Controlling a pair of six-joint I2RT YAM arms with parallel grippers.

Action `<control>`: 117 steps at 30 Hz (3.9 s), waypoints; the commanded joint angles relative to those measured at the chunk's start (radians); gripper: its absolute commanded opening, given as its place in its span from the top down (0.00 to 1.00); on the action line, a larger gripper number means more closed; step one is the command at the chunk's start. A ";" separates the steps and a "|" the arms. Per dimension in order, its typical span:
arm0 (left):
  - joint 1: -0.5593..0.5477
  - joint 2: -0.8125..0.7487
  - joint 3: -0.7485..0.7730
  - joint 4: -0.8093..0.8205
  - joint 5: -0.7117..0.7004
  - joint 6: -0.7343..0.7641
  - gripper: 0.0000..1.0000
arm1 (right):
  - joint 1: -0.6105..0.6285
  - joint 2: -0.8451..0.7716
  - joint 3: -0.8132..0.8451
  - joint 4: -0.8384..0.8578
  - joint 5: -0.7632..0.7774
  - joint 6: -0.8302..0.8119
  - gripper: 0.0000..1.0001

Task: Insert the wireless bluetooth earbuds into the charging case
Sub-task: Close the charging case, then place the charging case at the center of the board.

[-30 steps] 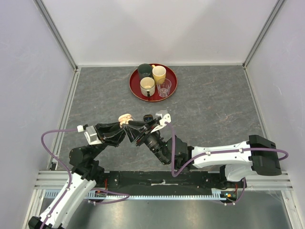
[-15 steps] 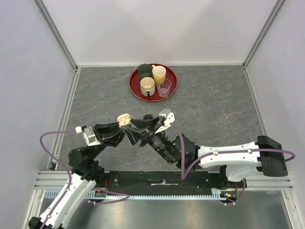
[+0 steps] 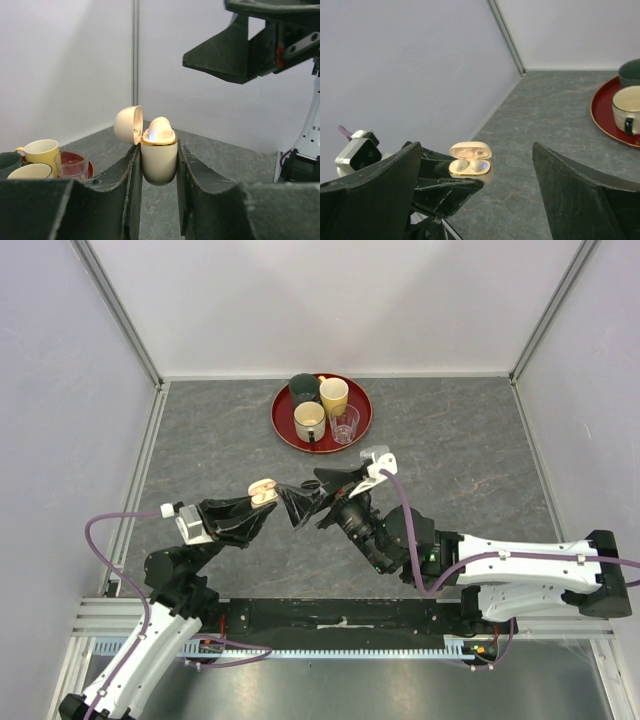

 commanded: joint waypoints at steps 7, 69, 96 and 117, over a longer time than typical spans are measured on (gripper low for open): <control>0.003 0.219 0.162 0.051 0.304 -0.003 0.98 | -0.157 -0.021 0.099 -0.395 -0.062 0.225 0.02; -0.002 0.645 0.281 -0.262 0.133 -0.386 0.98 | -0.334 -0.226 -0.050 -0.833 0.134 0.597 0.02; -0.192 1.515 0.314 0.152 -0.171 -0.816 0.87 | -0.398 -0.274 -0.065 -0.890 0.008 0.524 0.02; -0.195 1.531 0.269 0.132 -0.200 -0.845 0.57 | -0.409 -0.252 -0.063 -0.889 -0.015 0.519 0.02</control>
